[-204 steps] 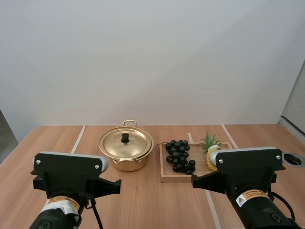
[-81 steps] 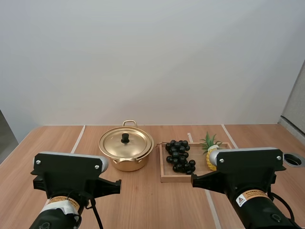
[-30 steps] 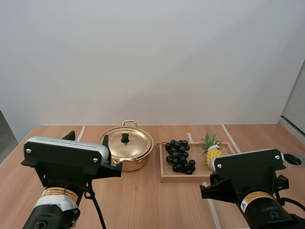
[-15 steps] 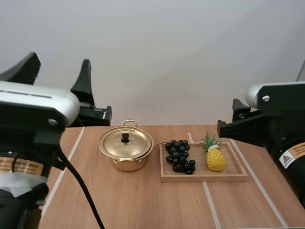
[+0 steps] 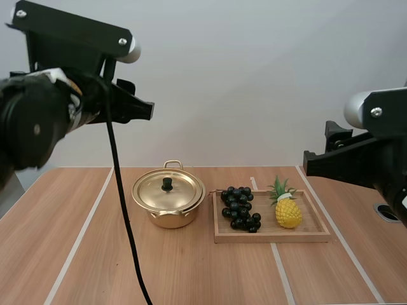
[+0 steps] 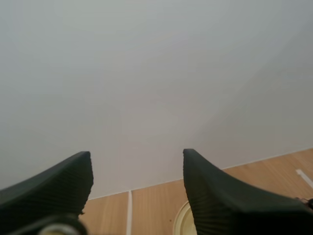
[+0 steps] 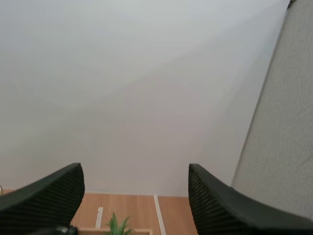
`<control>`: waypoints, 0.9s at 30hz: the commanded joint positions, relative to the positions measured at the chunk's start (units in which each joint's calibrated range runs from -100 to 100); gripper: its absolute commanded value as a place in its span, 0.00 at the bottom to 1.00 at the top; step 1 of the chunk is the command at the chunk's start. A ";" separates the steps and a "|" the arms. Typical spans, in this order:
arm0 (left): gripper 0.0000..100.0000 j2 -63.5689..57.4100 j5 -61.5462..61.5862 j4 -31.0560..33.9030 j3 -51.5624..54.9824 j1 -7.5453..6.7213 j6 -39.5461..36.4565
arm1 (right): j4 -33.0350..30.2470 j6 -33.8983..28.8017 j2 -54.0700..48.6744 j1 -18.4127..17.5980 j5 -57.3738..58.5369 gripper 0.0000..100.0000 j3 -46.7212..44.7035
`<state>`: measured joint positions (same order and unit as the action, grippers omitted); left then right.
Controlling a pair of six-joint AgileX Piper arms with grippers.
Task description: Open the pot, put the pineapple inside, and close it
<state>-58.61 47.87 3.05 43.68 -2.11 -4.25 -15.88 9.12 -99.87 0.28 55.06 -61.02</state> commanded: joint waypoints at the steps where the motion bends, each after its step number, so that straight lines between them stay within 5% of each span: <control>1: 0.94 7.52 12.70 -8.81 -5.79 -0.15 6.68 | -0.12 1.16 -0.13 0.21 4.41 1.00 0.58; 6: 0.92 18.10 29.74 -16.25 -9.92 -0.15 15.53 | 0.12 2.67 -0.13 0.21 9.91 1.00 0.58; 18: 1.00 22.93 35.02 -16.97 -9.92 -0.15 21.95 | 0.74 4.77 -0.13 0.21 15.18 1.00 0.58; 27: 1.00 28.90 35.72 -17.53 -9.92 -0.15 23.23 | 7.88 10.24 -0.13 0.35 17.78 1.00 0.58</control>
<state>-32.82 86.65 -13.21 34.16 -2.11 17.51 -12.01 15.91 -99.87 0.28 70.76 -60.96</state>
